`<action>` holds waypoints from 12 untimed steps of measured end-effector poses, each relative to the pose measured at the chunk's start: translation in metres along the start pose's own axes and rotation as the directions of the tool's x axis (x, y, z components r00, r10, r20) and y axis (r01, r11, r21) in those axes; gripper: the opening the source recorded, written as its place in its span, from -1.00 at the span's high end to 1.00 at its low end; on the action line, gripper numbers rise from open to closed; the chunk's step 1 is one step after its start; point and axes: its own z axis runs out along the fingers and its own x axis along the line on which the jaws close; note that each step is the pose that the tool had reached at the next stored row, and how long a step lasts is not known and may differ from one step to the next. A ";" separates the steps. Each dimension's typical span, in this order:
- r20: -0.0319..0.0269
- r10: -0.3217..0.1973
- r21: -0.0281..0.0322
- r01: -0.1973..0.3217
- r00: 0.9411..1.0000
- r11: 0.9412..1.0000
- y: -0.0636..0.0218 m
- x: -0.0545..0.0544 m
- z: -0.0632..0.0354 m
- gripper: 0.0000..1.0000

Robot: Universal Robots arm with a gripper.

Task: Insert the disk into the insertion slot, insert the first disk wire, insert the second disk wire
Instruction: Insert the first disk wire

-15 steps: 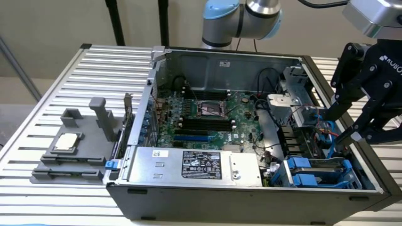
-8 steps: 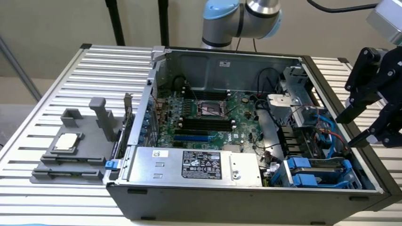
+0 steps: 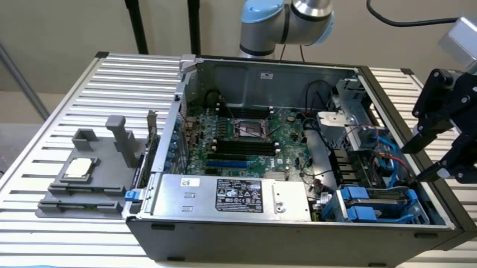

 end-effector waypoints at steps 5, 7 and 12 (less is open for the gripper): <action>0.000 0.000 0.000 0.000 1.000 1.000 -0.0031 0.000 0.0088 0.07; 0.000 0.000 0.000 0.000 1.000 1.000 -0.0049 -0.001 0.0126 0.07; 0.000 -0.001 0.000 0.001 1.000 1.000 -0.0101 -0.006 0.0219 0.07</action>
